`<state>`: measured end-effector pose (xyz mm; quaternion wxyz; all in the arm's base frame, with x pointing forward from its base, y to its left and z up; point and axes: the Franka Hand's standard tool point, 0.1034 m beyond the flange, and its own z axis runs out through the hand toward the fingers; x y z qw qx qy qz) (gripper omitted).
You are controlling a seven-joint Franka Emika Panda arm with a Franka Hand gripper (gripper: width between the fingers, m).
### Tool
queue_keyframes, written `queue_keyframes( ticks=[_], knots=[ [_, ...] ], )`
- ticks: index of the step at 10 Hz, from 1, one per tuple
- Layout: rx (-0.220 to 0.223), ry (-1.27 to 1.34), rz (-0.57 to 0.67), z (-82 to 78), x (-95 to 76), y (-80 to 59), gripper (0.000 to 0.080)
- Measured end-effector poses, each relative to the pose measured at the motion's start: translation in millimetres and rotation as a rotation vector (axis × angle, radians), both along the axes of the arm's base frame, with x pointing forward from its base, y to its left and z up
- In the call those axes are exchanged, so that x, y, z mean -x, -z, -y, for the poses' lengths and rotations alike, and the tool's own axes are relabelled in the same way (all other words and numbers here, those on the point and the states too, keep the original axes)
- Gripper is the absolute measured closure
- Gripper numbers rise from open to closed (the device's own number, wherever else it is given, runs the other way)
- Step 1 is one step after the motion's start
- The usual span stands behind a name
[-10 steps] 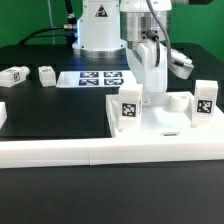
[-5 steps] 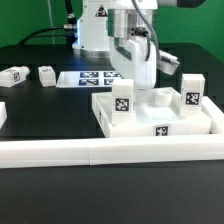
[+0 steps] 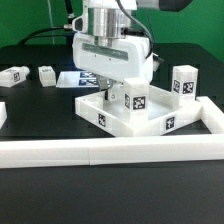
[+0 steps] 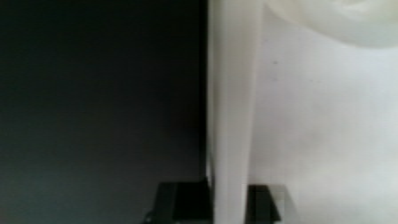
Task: Assemble square table
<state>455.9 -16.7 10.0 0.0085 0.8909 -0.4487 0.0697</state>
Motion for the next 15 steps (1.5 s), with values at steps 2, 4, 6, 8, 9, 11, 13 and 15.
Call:
queue_keyframes(
  ticks=[2, 4, 6, 8, 9, 11, 13, 15],
  knots=[
    [0.024, -0.192, -0.013, 17.4, -4.6, -2.3, 0.0742],
    [-0.038, -0.33, -0.057, 28.6, -20.1, -5.2, 0.0742],
    [-0.015, -0.46, -0.061, 27.7, -20.3, -3.8, 0.0742],
    [0.005, -0.556, -0.067, 29.8, -21.5, -3.8, 0.0742],
    [0.074, -0.718, -0.054, 33.7, -26.8, -4.1, 0.0742],
    [0.177, -0.967, -0.03, 40.6, -38.2, -8.8, 0.0739],
    [0.249, -1.154, -0.019, 43.0, -48.2, -13.5, 0.0734],
    [0.271, -1.263, -0.029, 43.0, -51.0, -14.9, 0.0732]
  ],
)
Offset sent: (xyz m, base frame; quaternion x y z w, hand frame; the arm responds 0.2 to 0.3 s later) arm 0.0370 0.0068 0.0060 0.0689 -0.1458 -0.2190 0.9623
